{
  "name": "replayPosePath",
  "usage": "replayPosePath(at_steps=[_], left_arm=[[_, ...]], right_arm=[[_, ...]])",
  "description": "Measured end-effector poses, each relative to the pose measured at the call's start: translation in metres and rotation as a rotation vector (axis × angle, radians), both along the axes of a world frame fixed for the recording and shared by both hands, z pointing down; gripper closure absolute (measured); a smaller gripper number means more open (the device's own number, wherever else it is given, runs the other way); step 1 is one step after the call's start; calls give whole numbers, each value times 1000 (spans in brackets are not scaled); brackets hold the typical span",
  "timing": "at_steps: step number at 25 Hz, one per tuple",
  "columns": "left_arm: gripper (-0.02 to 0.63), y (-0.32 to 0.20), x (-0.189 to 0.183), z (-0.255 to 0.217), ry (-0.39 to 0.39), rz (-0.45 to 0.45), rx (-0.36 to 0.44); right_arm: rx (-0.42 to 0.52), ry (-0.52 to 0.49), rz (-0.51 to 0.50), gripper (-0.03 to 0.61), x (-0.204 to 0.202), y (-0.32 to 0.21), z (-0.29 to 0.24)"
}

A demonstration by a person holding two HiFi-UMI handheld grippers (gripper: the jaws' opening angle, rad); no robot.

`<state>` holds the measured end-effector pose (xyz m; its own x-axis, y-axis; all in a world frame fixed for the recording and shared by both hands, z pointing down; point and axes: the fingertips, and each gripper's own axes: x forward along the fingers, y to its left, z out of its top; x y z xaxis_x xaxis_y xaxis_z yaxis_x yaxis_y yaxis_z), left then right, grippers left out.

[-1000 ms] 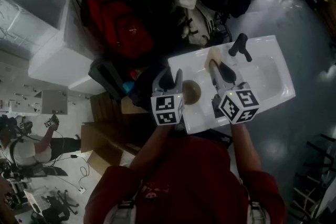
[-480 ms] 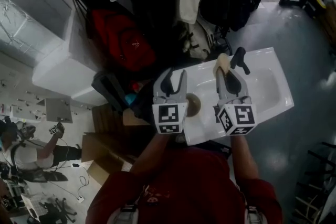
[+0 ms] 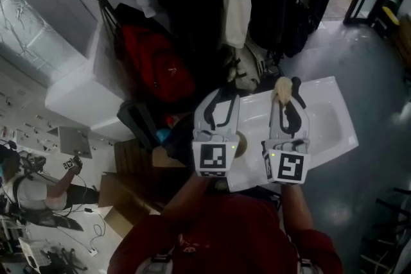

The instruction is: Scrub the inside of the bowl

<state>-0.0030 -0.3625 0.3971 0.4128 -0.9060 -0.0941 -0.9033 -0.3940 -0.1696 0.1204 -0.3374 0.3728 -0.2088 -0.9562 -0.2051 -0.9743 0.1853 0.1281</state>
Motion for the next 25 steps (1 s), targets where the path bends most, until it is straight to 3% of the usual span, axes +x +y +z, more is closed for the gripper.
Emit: replayPosePath(at_steps=[3,8,25], left_arm=[[476,3,3,-14,0,15,52],[512,4,6,-19,-81,17,76],[607,9,13,-25,-2,64,91]], right_arm=[[17,2,0,529,-2,2,-7],[21,-4,-1,529,-2,1,-10],[-23,1,-33,529,-18,-1,-5]])
